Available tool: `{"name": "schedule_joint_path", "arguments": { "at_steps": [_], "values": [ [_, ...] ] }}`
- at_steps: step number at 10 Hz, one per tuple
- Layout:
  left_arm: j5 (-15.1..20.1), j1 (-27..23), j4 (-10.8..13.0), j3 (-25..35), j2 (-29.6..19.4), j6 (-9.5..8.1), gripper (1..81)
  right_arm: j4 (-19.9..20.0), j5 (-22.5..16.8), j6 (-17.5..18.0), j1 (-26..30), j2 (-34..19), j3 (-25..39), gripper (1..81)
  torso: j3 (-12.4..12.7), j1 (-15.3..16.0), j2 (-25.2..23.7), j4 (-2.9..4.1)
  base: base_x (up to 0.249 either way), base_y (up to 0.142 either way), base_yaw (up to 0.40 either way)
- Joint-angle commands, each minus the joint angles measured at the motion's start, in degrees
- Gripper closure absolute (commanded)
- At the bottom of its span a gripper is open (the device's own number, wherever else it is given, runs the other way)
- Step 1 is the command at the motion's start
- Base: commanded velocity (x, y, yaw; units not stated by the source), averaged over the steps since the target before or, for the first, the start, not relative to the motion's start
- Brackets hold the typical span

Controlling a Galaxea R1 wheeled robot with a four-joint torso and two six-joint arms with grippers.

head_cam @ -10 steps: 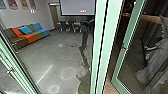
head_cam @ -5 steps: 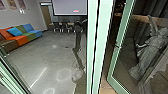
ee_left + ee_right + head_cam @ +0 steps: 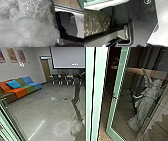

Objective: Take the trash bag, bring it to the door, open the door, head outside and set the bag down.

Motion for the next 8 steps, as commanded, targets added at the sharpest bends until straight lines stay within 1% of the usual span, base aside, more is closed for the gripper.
{"name": "schedule_joint_path", "arguments": {
  "at_steps": [1,2,4,6,8],
  "values": [
    [3.0,-2.2,0.2,0.2,-0.4,0.32,81.1,-0.2,-3.7,-0.3,2.2,0.1,0.3,1.0,5.5,0.0,0.0,0.00,0.000,0.000,0.000],
    [3.0,-2.3,0.1,0.2,-0.3,0.23,81.1,-0.2,-3.7,-0.2,2.2,0.1,0.2,1.0,1.9,0.0,0.0,0.00,0.000,0.000,0.000],
    [3.0,-2.3,0.4,0.2,-0.1,0.23,81.1,-0.2,-3.7,-0.2,2.2,0.1,0.2,1.0,5.4,-0.1,0.0,0.00,0.000,0.000,0.000],
    [3.0,-2.2,0.5,0.2,0.0,0.23,81.1,-0.2,-3.7,-0.2,1.9,0.1,0.2,1.0,6.2,-0.1,-0.1,0.00,0.000,0.000,0.000],
    [3.0,-2.2,0.5,0.1,0.1,0.23,81.1,-0.1,-3.7,-0.2,1.9,0.1,0.2,1.0,6.1,-0.2,-0.1,0.00,0.000,0.000,0.000]
  ]
}}
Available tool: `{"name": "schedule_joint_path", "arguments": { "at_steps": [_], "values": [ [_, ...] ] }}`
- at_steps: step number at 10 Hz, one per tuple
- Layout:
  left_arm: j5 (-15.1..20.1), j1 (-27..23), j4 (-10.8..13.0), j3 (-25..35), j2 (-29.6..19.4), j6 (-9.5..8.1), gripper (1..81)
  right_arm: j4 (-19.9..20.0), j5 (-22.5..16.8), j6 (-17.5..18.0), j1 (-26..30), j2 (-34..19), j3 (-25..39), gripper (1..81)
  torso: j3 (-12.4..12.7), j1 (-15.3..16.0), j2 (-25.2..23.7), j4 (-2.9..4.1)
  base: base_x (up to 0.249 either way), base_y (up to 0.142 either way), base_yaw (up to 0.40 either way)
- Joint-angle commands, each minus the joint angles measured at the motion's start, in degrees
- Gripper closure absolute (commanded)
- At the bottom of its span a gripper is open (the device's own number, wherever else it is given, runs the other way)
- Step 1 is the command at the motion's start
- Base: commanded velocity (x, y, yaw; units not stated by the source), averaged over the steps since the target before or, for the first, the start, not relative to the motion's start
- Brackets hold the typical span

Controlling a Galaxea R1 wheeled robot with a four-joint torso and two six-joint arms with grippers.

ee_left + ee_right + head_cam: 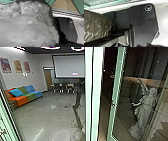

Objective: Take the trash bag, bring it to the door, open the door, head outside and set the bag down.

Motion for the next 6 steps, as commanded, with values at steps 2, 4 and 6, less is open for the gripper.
{"name": "schedule_joint_path", "arguments": {
  "at_steps": [2,4,6],
  "values": [
    [2.7,-3.4,0.8,0.1,-0.1,0.23,81.1,-0.1,-3.4,-0.2,3.3,0.3,0.3,1.0,0.0,0.0,0.0,0.00,0.000,0.000,0.000],
    [2.7,-3.4,0.8,0.1,-0.2,0.23,81.1,-0.2,-3.4,-0.2,3.3,0.4,0.3,1.0,0.0,0.0,0.0,0.00,0.000,0.000,0.000],
    [2.7,-3.4,0.8,0.0,-0.3,0.23,81.1,-0.2,-3.4,-0.2,3.2,0.4,0.3,1.0,0.0,0.0,0.0,0.00,0.000,0.000,-0.126]
  ]
}}
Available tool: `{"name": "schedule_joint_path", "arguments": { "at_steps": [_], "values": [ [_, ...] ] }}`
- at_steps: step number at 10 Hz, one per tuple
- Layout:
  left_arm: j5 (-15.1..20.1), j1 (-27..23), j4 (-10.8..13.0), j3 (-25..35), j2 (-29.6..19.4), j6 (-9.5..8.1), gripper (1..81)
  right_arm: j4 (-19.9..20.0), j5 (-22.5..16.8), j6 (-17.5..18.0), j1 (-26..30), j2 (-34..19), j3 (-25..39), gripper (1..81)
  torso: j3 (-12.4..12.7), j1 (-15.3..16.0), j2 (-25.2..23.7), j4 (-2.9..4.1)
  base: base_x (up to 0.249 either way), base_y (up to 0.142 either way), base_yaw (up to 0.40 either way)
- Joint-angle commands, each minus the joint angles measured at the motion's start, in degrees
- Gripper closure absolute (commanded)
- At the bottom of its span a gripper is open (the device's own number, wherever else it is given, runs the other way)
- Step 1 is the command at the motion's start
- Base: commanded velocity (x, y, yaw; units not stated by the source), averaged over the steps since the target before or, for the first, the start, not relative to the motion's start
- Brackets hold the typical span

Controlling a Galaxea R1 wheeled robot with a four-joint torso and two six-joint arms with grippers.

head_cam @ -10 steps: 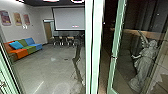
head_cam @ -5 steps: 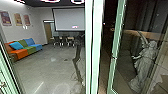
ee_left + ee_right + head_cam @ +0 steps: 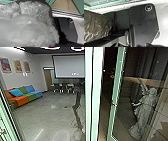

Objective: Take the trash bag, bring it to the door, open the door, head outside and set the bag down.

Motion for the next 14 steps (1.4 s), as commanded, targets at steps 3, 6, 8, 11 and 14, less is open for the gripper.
{"name": "schedule_joint_path", "arguments": {
  "at_steps": [3,6,8,11,14],
  "values": [
    [2.7,-3.4,0.8,0.0,-0.2,0.23,81.1,-0.2,-3.5,-0.2,3.2,0.2,0.3,1.0,0.0,0.0,0.0,0.00,0.000,0.000,-0.176],
    [2.7,-3.3,0.7,0.0,-0.2,0.23,81.1,-0.2,-3.5,-0.2,3.2,0.2,0.3,1.0,0.0,0.0,0.0,0.00,0.000,0.000,-0.181],
    [2.7,-3.4,0.6,0.0,-0.2,0.23,81.1,-0.2,-3.5,-0.2,3.3,0.3,0.3,1.0,0.0,0.0,0.0,0.00,0.000,0.000,-0.117],
    [2.7,-3.3,0.6,0.1,-0.2,0.23,81.1,-0.3,-3.5,-0.2,3.3,0.4,0.3,1.0,0.0,0.0,0.0,0.00,0.000,0.000,0.000],
    [2.5,-3.2,0.6,0.0,-0.1,0.23,81.1,-0.2,-3.5,-0.6,3.2,0.7,0.2,1.0,0.0,0.0,0.0,0.00,0.000,0.000,0.000]
  ]
}}
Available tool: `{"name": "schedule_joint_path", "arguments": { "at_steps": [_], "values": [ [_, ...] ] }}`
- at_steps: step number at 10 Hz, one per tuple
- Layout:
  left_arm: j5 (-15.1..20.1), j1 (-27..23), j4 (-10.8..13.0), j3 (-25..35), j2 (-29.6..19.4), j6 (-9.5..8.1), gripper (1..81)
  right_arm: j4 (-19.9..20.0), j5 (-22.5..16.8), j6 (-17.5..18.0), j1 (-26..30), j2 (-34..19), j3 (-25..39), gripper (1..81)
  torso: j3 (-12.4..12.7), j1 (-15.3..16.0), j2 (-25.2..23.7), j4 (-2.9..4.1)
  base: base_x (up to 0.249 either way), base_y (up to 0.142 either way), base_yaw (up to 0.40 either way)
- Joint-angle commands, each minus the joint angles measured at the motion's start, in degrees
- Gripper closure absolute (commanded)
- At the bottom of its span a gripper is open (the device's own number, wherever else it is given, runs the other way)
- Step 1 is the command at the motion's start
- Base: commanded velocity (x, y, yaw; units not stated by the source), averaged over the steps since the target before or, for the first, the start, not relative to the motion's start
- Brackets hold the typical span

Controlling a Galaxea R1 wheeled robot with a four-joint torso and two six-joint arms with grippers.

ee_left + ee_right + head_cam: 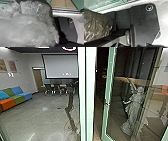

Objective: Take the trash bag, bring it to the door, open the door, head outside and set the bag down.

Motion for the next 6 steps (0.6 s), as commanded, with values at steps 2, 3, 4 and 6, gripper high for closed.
{"name": "schedule_joint_path", "arguments": {
  "at_steps": [2,3,4,6],
  "values": [
    [2.2,-3.2,0.8,0.0,-0.1,0.32,81.1,-0.3,-3.4,-0.5,3.2,1.0,-0.6,1.0,0.0,0.0,0.0,0.00,0.000,0.000,0.000],
    [2.1,-3.2,0.8,0.0,-0.2,0.32,81.1,-0.2,-3.4,-0.5,3.2,1.4,-1.3,1.0,0.0,0.0,0.0,0.00,0.000,0.000,0.000],
    [2.0,-3.2,0.8,0.0,-0.3,0.32,81.1,-0.2,-3.5,-0.5,3.2,1.6,-1.8,1.0,0.0,0.0,0.0,0.00,0.000,0.000,0.000],
    [1.9,-3.3,0.8,0.0,-0.3,0.32,81.1,-0.2,-3.7,-0.5,3.2,1.7,-2.2,1.0,0.0,0.0,0.0,0.00,0.000,0.000,0.000]
  ]
}}
